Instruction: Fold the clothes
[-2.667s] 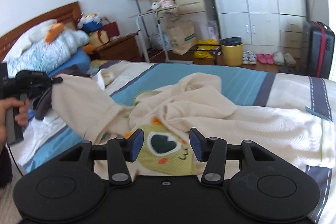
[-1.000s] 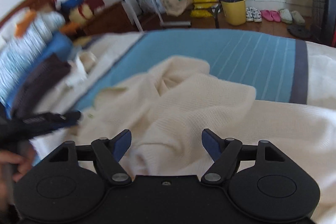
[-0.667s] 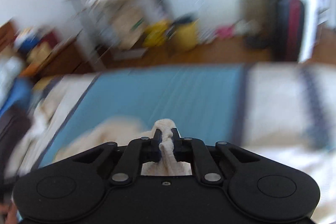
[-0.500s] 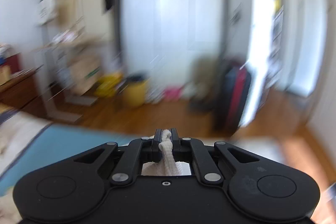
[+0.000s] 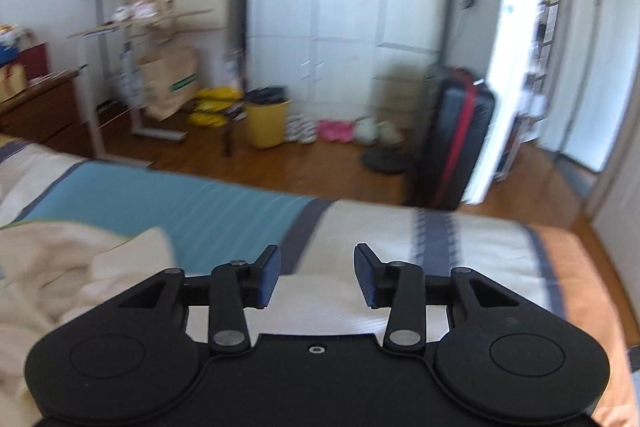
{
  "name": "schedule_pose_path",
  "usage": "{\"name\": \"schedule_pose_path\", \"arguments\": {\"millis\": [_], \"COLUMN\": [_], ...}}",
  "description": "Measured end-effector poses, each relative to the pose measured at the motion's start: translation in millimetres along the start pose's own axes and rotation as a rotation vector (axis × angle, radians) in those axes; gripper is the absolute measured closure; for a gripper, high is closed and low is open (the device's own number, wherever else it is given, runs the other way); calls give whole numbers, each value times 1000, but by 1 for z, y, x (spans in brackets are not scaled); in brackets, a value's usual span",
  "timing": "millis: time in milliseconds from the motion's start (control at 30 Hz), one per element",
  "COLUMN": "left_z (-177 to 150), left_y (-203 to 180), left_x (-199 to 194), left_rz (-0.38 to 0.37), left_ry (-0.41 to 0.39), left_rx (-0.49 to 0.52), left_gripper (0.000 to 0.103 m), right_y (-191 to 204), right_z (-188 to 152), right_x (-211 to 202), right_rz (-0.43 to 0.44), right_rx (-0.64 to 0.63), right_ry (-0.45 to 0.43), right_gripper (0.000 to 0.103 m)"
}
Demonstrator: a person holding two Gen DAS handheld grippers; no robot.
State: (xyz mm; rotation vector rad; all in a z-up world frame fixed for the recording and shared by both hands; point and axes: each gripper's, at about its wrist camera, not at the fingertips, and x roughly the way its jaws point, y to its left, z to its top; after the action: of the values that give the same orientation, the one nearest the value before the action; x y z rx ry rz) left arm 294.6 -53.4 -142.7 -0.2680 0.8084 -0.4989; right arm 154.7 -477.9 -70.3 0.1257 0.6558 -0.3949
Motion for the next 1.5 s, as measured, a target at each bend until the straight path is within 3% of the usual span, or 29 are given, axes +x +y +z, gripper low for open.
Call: {"name": "schedule_pose_path", "arguments": {"millis": [133,233,300,367,467,567,633,667,733,800,833,867,967,1033,1133,1233,1267,1300,1367,1433,1467,1500], "left_z": [9,14,20,27,35,36,32,29,24,23,25,31,56,78,112,132,133,134,127,102,87,71], "left_y": [-5,-21,-33,-43,-54,-59,-62,-64,-79,-100,-107,-111,-114,-118,-127,-146,-151,-152,-150,-139,-133,-126], "left_x": [13,25,39,56,81,106,122,130,132,126,124,122,116,105,83,61,64,72,92,88,81,72], "left_rz": [-146,-124,-106,-101,-170,-193,-160,-138,-85,-14,5,9,19,40,19,48,74,117,203,196,185,177], "left_ry": [96,88,102,133,191,199,184,188,158,108,90,77,13,-88,-227,-378,-397,-367,-214,-139,-117,-89], "left_rx": [-8,85,156,189,180,151,133,129,214,349,377,380,343,345,325,380,391,378,359,375,382,377], "left_gripper": [52,52,52,50,43,42,83,92,97,99,99,99,99,100,100,99,98,91,90,88,82,69], "right_y": [27,45,62,80,109,122,131,133,128,115,112,108,103,104,99,111,117,120,122,115,109,99], "right_z": [1,-1,-4,-7,-11,-10,-15,-18,-23,-25,-22,-18,0,17,52,68,67,67,66,54,44,31], "right_x": [25,50,69,79,94,112,123,129,141,144,145,147,146,137,115,71,63,63,70,66,60,49], "right_rz": [226,377,450,407,324,338,312,294,291,294,292,289,271,234,244,131,120,127,93,29,21,47], "right_rx": [78,177,179,110,-2,-109,-168,-181,-134,-14,22,48,75,58,104,42,17,-1,-18,2,16,29], "right_ry": [101,187,256,253,233,253,278,298,313,267,253,243,165,65,-110,-418,-486,-490,-391,-302,-263,-225], "right_gripper": [50,48,44,42,35,33,33,33,33,44,80,91,92,92,92,91,85,79,49,47,47,47]}}
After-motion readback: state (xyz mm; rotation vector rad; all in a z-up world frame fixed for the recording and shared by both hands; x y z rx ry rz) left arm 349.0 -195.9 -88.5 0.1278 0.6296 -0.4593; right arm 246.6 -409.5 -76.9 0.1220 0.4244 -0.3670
